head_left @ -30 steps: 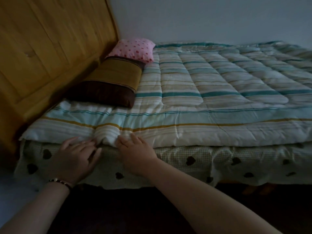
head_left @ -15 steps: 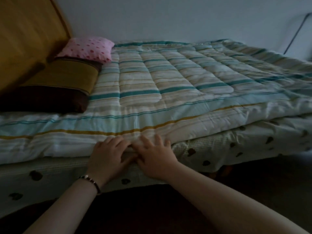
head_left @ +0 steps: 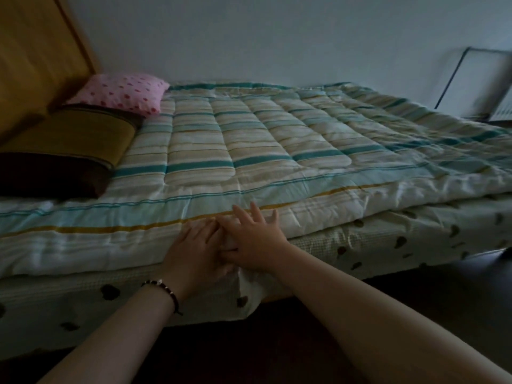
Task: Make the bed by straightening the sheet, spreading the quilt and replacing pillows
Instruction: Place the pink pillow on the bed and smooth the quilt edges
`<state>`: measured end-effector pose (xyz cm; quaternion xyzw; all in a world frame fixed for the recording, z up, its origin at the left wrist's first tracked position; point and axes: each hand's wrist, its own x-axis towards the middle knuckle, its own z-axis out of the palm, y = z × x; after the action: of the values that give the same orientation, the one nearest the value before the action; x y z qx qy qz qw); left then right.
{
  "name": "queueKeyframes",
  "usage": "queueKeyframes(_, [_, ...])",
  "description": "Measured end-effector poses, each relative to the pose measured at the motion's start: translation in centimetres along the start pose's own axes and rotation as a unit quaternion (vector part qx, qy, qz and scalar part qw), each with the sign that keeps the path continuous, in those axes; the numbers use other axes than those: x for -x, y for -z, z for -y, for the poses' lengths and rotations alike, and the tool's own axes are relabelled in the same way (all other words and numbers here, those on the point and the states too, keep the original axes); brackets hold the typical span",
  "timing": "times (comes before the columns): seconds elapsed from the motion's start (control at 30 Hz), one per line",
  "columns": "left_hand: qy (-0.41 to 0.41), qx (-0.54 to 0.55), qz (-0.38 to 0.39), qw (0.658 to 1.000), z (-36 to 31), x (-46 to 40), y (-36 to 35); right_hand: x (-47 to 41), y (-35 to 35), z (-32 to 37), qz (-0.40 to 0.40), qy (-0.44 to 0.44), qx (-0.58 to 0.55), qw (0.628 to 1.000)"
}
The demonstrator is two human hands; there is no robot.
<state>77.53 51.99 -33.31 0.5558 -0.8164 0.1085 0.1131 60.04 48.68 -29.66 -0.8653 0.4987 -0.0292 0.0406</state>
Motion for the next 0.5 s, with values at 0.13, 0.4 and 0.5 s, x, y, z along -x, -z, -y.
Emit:
queueKeyframes(0.13, [0.0, -0.045, 0.061, 0.997, -1.3, 0.4, -1.9, 2.6, -2.5, -6.1, 0.045, 0.026, 0.106, 0.993])
queueKeyframes(0.4, [0.052, -0.098, 0.082, 0.99, -4.2, -0.4, -2.6, 5.8, -4.3, -11.2, -0.033, 0.081, 0.134, 0.987])
queueKeyframes(0.5, [0.071, -0.102, 0.051, 0.991, -6.4, -2.5, -1.7, 6.1, -3.2, -12.3, -0.025, 0.105, 0.085, 0.991])
